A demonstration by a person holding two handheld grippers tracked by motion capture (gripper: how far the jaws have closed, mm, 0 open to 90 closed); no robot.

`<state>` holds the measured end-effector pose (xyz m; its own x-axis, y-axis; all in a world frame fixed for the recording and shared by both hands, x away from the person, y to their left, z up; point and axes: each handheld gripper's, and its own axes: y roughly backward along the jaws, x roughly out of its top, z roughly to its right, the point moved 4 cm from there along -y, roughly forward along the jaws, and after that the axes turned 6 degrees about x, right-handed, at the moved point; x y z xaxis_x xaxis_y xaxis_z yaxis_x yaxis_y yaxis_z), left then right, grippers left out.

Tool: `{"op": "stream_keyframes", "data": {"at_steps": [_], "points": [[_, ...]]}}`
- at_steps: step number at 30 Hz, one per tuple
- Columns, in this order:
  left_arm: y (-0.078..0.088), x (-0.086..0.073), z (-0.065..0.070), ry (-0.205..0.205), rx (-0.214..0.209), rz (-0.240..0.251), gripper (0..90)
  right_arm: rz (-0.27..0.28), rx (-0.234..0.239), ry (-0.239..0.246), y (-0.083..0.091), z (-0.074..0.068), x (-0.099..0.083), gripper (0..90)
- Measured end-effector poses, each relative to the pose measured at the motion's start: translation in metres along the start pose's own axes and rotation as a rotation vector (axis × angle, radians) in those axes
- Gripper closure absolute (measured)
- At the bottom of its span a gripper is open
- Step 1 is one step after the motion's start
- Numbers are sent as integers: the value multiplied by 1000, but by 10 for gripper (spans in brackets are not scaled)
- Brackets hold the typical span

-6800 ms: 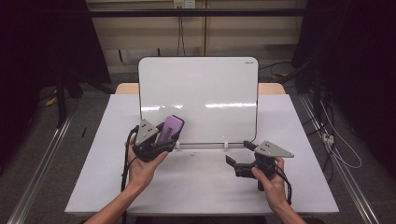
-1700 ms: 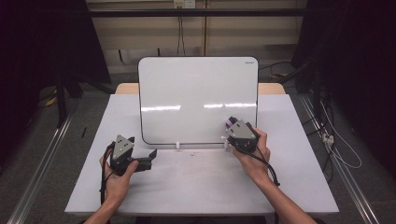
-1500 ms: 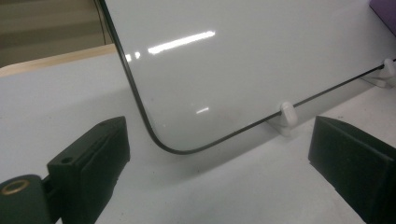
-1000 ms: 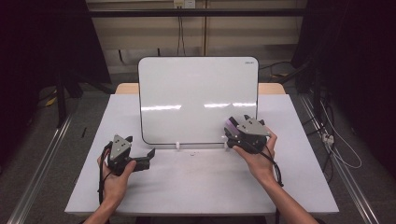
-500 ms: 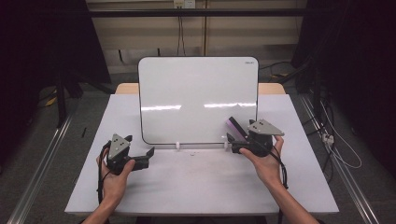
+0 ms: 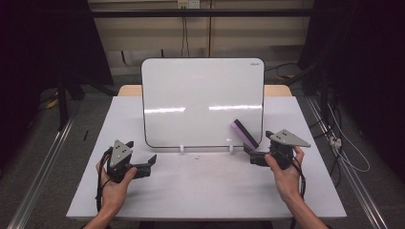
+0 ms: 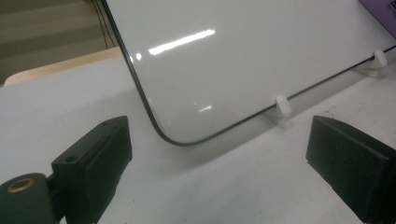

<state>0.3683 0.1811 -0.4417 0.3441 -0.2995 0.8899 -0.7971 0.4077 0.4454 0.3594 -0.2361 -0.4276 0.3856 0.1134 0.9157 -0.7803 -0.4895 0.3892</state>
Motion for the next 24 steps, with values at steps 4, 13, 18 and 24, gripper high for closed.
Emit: {"op": "stream_keyframes", "data": {"at_steps": [4, 13, 18, 24], "points": [[2, -5, 2, 14, -7, -20, 66, -3, -15, 1, 10, 2, -7, 51], [7, -10, 0, 22, 12, -11, 60, -10, -52, 4, 29, 10, -27, 54], [12, -11, -1, 24, 35, 11, 56, -20, -71, -19, 40, 19, -47, 54], [14, -13, -4, 47, 28, 17, 50, 3, -98, -43, 50, 25, -58, 60]]}}
